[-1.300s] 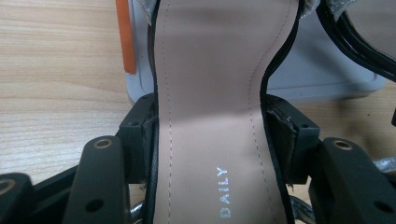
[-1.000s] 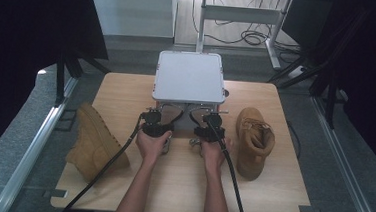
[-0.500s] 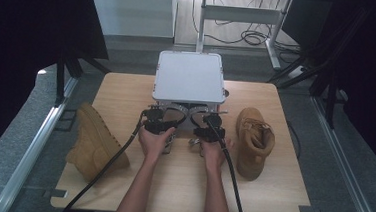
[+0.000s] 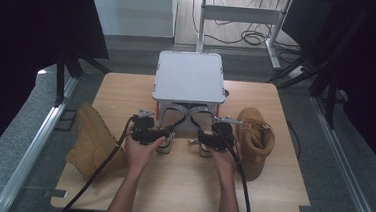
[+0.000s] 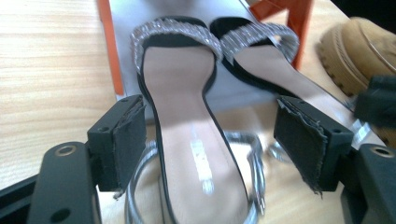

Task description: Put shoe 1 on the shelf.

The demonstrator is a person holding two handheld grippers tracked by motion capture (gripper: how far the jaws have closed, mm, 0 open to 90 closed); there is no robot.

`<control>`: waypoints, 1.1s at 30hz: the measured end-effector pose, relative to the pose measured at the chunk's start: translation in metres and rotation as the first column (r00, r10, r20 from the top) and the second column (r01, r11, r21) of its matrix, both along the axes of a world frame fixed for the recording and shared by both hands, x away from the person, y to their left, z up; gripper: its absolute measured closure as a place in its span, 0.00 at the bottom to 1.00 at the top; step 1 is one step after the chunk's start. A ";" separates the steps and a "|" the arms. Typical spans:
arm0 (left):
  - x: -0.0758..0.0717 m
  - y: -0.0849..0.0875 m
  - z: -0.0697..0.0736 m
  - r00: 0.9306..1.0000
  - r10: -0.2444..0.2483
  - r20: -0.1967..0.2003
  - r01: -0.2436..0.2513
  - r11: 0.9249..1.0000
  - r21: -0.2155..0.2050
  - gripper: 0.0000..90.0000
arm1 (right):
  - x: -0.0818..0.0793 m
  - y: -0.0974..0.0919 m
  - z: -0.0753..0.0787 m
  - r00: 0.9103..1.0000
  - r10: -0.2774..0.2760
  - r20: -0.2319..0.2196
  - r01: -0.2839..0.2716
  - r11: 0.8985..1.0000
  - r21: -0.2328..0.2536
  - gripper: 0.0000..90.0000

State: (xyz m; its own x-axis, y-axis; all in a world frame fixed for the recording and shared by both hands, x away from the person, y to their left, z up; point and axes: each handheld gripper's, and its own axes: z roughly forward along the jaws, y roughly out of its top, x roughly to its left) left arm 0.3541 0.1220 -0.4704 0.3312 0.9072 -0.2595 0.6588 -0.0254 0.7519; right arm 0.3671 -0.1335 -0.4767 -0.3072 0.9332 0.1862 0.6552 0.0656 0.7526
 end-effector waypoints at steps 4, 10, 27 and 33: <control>-0.011 0.006 -0.002 1.000 -0.023 -0.007 0.024 0.999 0.023 0.28 | -0.016 -0.011 0.006 0.998 0.068 0.016 -0.070 0.993 0.093 0.36; -0.026 0.011 -0.006 0.998 -0.062 0.007 0.062 0.997 0.043 0.30 | -0.037 -0.013 0.004 0.992 0.103 0.071 -0.106 0.993 0.043 0.35; -0.068 0.023 -0.033 0.995 -0.092 0.048 0.086 0.990 0.108 0.36 | -0.083 -0.014 -0.026 0.987 0.116 0.111 -0.109 0.992 -0.065 0.35; -0.075 0.018 -0.031 0.994 -0.061 0.096 0.047 0.988 0.146 0.38 | -0.081 -0.014 -0.038 0.991 0.101 0.088 -0.093 0.991 -0.097 0.35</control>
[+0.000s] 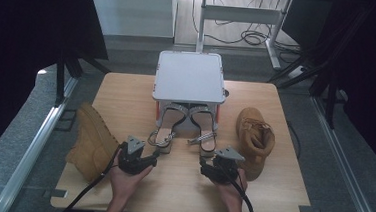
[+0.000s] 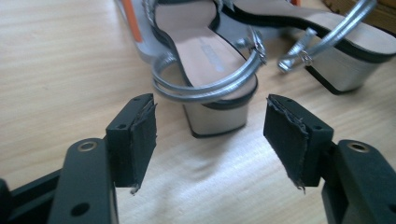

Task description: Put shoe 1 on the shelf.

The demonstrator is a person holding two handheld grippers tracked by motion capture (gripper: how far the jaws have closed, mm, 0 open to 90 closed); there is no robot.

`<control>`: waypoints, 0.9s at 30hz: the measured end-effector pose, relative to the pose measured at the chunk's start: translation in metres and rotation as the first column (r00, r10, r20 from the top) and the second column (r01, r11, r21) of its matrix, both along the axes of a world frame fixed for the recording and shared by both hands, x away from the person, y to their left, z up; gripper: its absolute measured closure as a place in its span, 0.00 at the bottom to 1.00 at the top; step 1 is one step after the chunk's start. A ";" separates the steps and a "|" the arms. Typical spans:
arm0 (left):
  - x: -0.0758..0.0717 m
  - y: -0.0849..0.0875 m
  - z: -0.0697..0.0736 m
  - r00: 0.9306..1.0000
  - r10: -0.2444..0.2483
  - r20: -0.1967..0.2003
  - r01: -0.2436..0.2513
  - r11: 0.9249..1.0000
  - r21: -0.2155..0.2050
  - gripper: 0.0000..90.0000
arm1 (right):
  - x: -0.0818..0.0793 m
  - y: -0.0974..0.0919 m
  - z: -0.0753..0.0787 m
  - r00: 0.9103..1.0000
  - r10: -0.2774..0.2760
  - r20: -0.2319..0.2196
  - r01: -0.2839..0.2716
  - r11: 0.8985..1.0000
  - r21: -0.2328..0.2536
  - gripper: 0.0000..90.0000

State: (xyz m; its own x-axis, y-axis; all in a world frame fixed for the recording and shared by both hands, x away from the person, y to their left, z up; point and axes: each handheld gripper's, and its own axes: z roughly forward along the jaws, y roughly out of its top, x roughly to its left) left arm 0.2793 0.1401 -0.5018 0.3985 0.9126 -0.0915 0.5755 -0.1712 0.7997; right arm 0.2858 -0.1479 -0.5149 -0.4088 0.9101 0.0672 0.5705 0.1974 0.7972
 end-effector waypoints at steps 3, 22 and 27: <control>0.001 -0.005 -0.006 0.999 -0.016 -0.032 0.015 1.000 -0.004 0.37 | 0.001 0.001 -0.004 1.000 0.000 -0.011 0.000 1.000 0.003 0.35; 0.012 -0.022 -0.018 0.995 -0.021 -0.095 0.023 0.999 0.023 0.33 | 0.006 0.000 -0.012 0.999 -0.020 -0.028 0.020 1.000 0.003 0.35; 0.019 -0.031 -0.021 0.997 -0.006 -0.083 0.011 0.998 0.056 0.31 | 0.009 0.001 -0.014 0.999 -0.048 -0.014 0.048 0.999 -0.022 0.33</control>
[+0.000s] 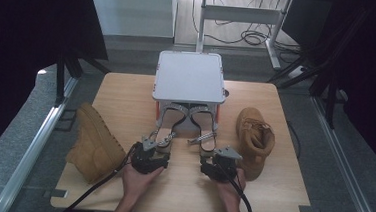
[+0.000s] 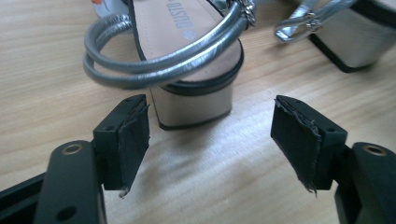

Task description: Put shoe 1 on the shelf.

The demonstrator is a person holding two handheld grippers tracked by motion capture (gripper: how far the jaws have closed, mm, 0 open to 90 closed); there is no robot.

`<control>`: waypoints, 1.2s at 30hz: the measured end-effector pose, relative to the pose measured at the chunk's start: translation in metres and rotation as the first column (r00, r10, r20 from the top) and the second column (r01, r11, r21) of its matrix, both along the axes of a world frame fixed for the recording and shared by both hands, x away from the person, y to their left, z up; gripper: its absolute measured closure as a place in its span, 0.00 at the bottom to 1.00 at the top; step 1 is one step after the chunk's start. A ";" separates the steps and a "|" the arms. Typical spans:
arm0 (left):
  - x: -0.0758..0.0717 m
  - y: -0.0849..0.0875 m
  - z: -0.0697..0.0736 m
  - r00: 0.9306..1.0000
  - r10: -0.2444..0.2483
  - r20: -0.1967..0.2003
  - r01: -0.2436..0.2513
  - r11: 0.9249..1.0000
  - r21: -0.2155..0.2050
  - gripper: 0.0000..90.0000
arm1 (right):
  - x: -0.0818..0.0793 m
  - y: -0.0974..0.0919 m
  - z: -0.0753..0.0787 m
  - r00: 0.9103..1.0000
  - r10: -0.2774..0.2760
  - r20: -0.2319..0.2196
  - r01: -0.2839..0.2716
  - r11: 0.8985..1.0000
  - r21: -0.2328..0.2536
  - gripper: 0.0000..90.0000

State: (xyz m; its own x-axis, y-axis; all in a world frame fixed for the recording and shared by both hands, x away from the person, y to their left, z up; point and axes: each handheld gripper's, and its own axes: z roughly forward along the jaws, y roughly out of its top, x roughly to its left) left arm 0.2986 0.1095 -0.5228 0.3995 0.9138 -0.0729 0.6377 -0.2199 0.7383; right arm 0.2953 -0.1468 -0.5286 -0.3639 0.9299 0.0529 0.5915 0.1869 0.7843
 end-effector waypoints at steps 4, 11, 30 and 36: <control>0.006 -0.004 -0.001 1.000 0.021 -0.005 -0.021 1.000 0.017 0.30 | 0.004 -0.001 0.000 1.000 -0.028 0.012 0.028 1.000 0.000 0.33; 0.019 -0.008 -0.007 0.999 0.035 -0.006 -0.035 0.999 0.002 0.30 | 0.013 0.001 -0.002 1.000 -0.025 0.014 0.025 1.000 -0.002 0.33; 0.043 -0.015 -0.018 0.998 0.069 0.004 -0.069 0.998 0.007 0.37 | 0.034 0.016 -0.012 0.999 -0.047 -0.001 0.047 0.998 -0.033 0.37; 0.045 -0.015 -0.018 0.997 0.079 0.006 -0.079 0.997 0.005 0.39 | 0.040 0.018 -0.012 0.999 -0.048 -0.006 0.048 0.999 -0.025 0.40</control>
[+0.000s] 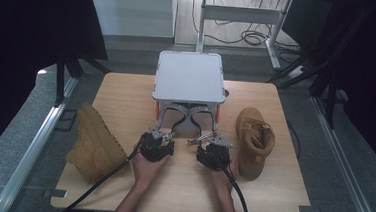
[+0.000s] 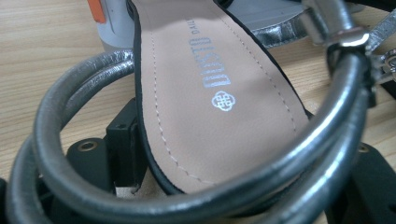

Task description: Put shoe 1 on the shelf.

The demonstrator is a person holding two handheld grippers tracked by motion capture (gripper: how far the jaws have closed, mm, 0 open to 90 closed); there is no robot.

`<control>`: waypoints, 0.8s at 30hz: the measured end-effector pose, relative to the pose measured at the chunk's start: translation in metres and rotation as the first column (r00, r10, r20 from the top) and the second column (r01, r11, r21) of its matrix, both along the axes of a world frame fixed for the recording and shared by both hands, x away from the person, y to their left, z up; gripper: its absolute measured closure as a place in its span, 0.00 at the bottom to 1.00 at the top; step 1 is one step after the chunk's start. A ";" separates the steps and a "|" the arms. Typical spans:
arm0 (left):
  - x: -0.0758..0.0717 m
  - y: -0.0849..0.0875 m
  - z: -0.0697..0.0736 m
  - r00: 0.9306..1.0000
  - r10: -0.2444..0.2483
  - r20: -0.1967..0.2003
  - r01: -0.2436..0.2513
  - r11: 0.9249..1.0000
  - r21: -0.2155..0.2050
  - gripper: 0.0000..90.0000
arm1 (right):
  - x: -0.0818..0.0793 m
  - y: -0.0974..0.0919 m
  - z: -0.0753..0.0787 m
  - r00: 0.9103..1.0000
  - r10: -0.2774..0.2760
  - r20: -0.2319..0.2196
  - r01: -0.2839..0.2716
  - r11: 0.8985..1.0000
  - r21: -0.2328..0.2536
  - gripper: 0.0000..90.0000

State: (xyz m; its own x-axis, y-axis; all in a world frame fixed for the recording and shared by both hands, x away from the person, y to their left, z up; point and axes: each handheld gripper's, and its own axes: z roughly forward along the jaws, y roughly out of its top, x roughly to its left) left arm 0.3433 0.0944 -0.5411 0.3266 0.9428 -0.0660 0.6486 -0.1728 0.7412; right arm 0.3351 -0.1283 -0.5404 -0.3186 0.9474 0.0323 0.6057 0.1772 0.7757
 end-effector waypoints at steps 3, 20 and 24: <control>0.000 -0.001 0.000 1.000 0.005 0.002 -0.005 1.000 0.002 0.39 | 0.001 0.000 0.000 1.000 0.001 -0.003 -0.001 1.000 -0.001 0.40; 0.001 -0.005 0.008 0.997 0.054 0.058 -0.055 0.998 0.021 0.43 | 0.000 0.002 0.004 0.999 -0.043 0.001 0.043 0.999 0.009 0.42; 0.004 -0.007 0.011 0.994 0.069 0.081 -0.070 0.997 0.017 0.43 | 0.000 0.002 0.004 0.999 -0.046 -0.001 0.046 0.999 0.009 0.43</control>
State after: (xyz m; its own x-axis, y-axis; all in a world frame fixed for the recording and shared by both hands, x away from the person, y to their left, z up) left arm 0.3470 0.0875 -0.5297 0.2639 0.9643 -0.0233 0.5983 -0.1447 0.7881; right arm 0.3347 -0.1264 -0.5362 -0.2746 0.9607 0.0408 0.6140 0.1425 0.7764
